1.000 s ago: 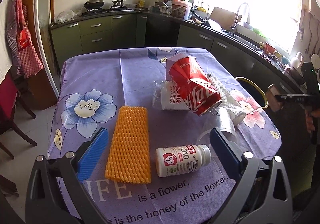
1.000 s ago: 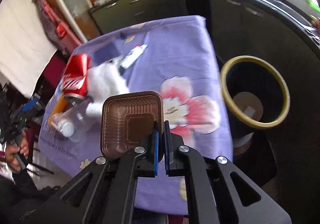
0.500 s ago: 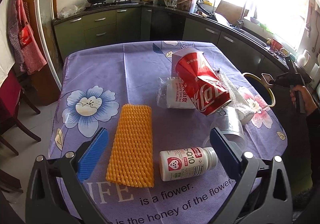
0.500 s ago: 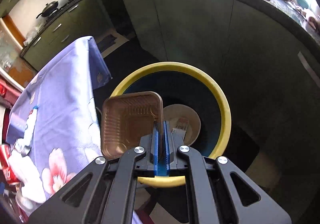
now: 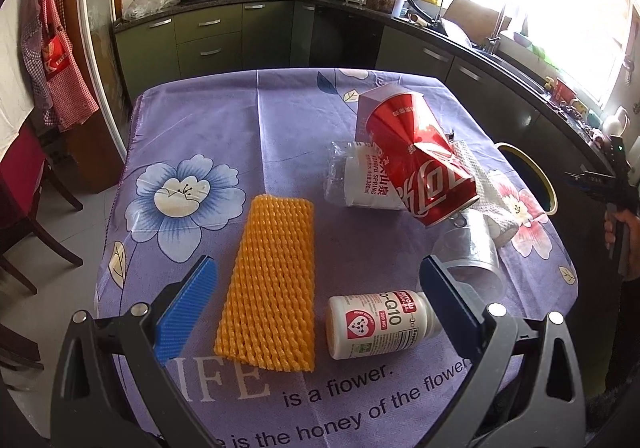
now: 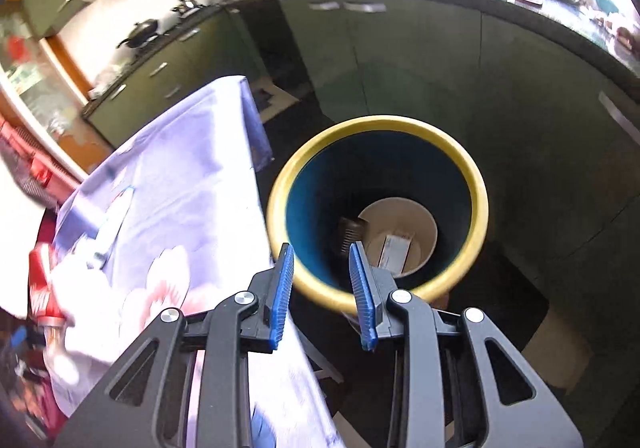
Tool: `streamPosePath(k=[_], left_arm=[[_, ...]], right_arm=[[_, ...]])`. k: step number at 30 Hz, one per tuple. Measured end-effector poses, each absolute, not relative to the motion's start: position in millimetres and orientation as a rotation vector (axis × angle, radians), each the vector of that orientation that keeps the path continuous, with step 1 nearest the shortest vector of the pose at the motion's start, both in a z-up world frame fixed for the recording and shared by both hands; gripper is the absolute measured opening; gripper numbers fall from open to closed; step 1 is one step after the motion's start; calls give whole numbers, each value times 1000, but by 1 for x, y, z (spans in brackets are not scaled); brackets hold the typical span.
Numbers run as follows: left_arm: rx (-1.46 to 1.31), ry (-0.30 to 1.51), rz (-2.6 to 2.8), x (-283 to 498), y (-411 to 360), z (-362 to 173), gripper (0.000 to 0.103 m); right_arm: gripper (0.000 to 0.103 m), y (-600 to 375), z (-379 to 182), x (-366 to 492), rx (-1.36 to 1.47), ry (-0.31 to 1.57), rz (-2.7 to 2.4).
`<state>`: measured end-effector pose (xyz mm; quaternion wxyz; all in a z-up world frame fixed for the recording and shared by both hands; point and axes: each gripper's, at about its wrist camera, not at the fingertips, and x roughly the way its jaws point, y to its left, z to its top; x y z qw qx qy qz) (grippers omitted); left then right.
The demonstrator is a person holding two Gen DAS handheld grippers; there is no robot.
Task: Collect trash
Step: 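Carry the brown tray over the bin and open the right gripper, then grasp the orange foam fruit net with the left gripper and lift it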
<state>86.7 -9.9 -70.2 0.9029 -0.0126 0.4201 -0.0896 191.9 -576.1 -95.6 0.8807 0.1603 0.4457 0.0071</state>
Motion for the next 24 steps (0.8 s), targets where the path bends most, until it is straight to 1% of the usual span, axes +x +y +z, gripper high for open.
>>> streamPosePath(k=[7, 12, 14, 15, 20, 22, 23, 24], left_arm=[[9, 947, -133, 110, 3, -86, 96], [-7, 1035, -143, 132, 8, -106, 96], [-15, 1064, -163, 138, 8, -114, 96], [-18, 1076, -164, 140, 9, -116, 96], [2, 1102, -172, 145, 5, -123, 96], [25, 1106, -174, 145, 2, -124, 94], [30, 1111, -174, 145, 1, -125, 89], [29, 1117, -176, 145, 1, -126, 82]], right_arm=[[30, -546, -97, 158, 296, 930, 54], [30, -537, -98, 158, 295, 928, 80], [32, -535, -101, 164, 293, 931, 91], [34, -534, -103, 166, 290, 935, 95], [34, -526, -106, 170, 273, 950, 111], [34, -522, -108, 172, 271, 955, 117], [34, -521, -108, 173, 269, 956, 121], [34, -520, -109, 173, 266, 956, 123]])
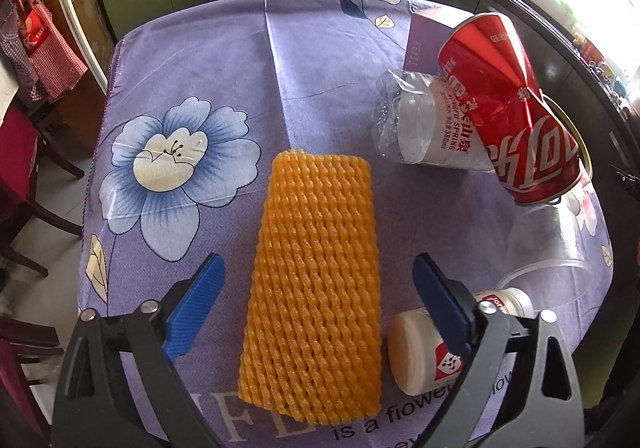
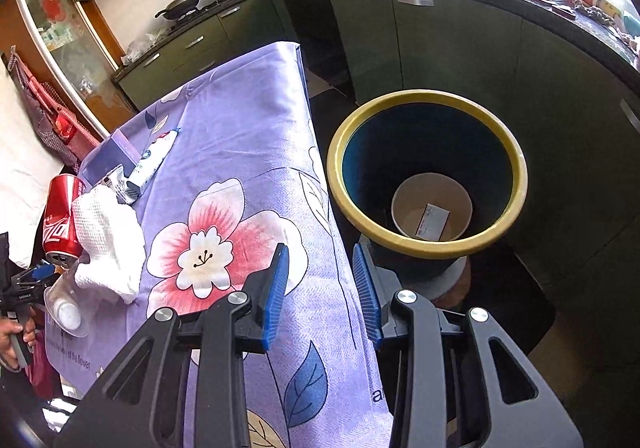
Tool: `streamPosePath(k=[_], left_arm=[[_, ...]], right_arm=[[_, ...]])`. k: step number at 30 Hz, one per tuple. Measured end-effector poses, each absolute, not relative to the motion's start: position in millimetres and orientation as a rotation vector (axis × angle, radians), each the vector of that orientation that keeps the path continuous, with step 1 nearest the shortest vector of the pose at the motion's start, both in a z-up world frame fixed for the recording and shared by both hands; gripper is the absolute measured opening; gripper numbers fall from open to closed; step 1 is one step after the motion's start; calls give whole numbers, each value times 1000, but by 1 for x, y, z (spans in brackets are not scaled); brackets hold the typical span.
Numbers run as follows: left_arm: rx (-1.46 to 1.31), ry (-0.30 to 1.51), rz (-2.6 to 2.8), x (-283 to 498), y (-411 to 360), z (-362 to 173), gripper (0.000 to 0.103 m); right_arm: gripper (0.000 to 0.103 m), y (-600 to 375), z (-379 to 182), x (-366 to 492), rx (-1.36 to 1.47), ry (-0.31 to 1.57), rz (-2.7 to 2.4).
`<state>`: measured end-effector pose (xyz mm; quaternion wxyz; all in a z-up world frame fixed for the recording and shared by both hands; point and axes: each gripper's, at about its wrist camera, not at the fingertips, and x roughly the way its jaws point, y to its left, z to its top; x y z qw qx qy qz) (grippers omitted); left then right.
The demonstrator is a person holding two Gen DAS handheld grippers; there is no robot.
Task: Collect trash
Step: 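Grasp the orange foam fruit net with the left gripper and lift it, then carry the foam net over the bin and open the left gripper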
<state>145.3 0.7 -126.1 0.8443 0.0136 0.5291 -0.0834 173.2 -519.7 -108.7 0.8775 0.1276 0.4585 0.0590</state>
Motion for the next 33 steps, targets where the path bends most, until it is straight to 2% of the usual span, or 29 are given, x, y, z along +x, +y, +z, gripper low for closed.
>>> streamPosePath(k=[4, 6, 7, 10, 12, 15, 25, 33], left_arm=[[18, 1127, -192, 145, 1, -129, 69], [5, 1133, -206, 145, 2, -130, 57], [2, 1133, -210, 144, 3, -130, 56], [7, 1106, -213, 139, 5, -125, 43], [17, 1083, -216, 135, 6, -120, 28], [25, 1052, -229, 131, 8, -110, 18], [114, 931, -257, 119, -3, -55, 15], [226, 869, -512, 121, -96, 4, 15]], right_arm=[[34, -516, -109, 174, 259, 959, 134], [37, -514, -109, 174, 256, 959, 137], [37, -514, -109, 173, 255, 958, 139], [37, -512, -108, 173, 250, 957, 144], [37, -511, -107, 171, 246, 954, 146], [37, -509, -105, 171, 240, 948, 151], [39, -513, -98, 164, 223, 925, 138], [39, -546, -92, 149, 243, 878, 66]])
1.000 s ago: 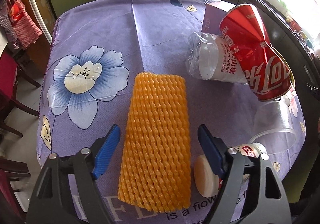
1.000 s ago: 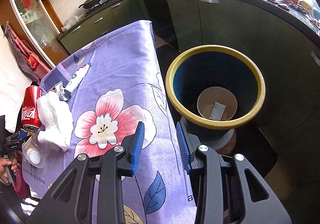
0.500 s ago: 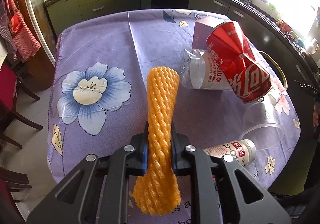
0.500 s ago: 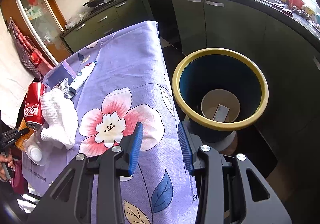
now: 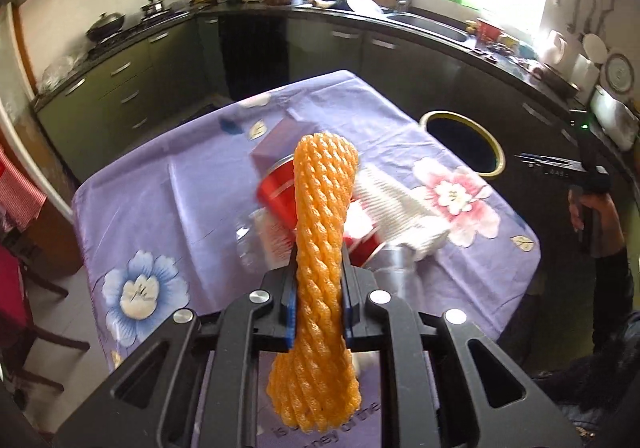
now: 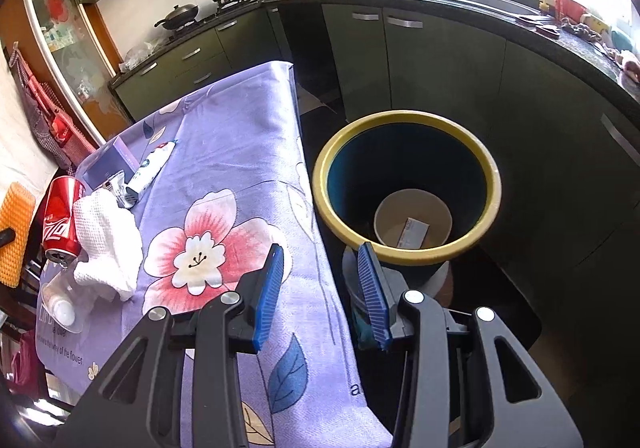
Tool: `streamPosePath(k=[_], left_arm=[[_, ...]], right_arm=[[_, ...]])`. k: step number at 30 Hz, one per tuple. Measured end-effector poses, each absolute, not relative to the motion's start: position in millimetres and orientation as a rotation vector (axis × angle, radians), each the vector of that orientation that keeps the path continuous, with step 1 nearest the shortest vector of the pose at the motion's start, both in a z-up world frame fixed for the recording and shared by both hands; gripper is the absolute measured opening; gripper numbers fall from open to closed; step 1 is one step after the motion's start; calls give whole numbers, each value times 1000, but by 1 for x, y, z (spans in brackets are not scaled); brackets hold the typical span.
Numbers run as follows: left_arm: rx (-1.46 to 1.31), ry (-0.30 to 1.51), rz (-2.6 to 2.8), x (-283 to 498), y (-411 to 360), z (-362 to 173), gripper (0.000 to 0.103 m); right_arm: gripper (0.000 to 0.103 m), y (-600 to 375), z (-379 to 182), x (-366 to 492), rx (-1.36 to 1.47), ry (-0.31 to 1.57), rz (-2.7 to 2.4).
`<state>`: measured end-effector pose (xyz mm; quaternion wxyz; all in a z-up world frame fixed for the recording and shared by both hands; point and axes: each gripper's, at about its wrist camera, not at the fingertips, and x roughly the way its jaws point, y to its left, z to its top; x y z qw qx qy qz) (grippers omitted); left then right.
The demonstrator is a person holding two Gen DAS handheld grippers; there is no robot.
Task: Collect trash
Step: 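Carry the foam net over the bin and open the left gripper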
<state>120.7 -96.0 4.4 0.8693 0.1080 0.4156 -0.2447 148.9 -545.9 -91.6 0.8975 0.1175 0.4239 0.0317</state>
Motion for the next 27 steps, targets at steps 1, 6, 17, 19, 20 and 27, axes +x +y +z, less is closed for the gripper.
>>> streamPosePath(k=[1, 6, 17, 19, 20, 27], left_arm=[[239, 867, -558, 125, -115, 10, 15], [336, 840, -761, 152, -235, 26, 15], [412, 1026, -942, 242, -483, -51, 16], [405, 1043, -926, 258, -514, -67, 20], [392, 1044, -909, 266, -524, -73, 25], [338, 1089, -842, 284, -536, -87, 56]], right_arm=[[39, -553, -91, 146, 251, 870, 55], [39, -585, -96, 131, 292, 851, 14], [41, -653, -119, 95, 394, 858, -77], [41, -661, -125, 93, 406, 871, -89], [41, -666, -127, 92, 412, 875, -95], [48, -677, -135, 89, 437, 875, -90]])
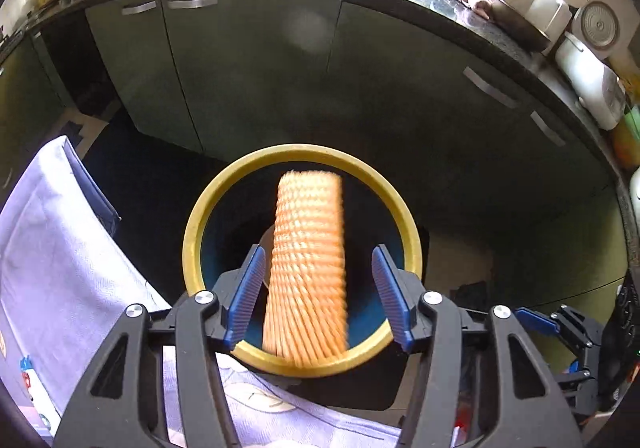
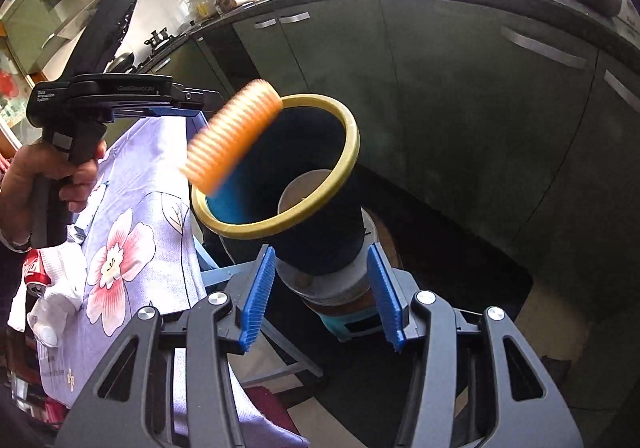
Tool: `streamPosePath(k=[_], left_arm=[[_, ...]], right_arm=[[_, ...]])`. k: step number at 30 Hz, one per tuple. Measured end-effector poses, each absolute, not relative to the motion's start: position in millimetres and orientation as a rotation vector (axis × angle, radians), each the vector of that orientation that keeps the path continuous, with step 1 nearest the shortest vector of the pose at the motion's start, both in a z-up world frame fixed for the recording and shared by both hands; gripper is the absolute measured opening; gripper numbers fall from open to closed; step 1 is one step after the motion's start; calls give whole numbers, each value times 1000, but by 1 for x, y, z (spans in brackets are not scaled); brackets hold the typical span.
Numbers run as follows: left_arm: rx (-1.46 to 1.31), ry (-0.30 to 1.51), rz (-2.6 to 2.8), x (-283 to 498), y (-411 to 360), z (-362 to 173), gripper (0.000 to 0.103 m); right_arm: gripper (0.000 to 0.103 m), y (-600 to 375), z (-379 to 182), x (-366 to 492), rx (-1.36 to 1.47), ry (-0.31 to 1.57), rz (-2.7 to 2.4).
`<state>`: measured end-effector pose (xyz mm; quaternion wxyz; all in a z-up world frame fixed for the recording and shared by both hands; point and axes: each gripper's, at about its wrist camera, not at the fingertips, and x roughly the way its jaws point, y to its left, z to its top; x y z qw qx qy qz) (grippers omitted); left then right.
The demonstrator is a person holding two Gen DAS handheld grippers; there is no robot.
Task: Collect trash
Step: 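Carry the foam net over the bin and open the left gripper, then grasp the red Coca-Cola can with the right gripper and lift it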
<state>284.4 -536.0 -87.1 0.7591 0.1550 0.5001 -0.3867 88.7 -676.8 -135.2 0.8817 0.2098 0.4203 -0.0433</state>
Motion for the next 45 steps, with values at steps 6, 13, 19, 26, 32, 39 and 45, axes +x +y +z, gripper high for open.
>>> streamPosePath(k=[6, 13, 19, 26, 32, 39, 45], left_arm=[[273, 979, -846, 257, -470, -40, 63], [135, 808, -785, 191, -327, 11, 77], [78, 741, -622, 142, -205, 23, 79], [-55, 689, -401, 104, -70, 14, 82], [-116, 679, -269, 86, -7, -2, 83], [-116, 682, -249, 79, 12, -13, 84], [-88, 675, -270, 74, 13, -18, 86]], right_arm=[[48, -658, -137, 96, 423, 877, -41], [49, -609, -122, 113, 356, 885, 58], [54, -522, -97, 136, 208, 889, 241], [56, -417, -73, 164, 125, 920, 500], [74, -316, -39, 184, 87, 911, 707], [87, -231, -24, 224, -26, 1020, 759], [86, -208, -48, 255, -42, 1226, 722]])
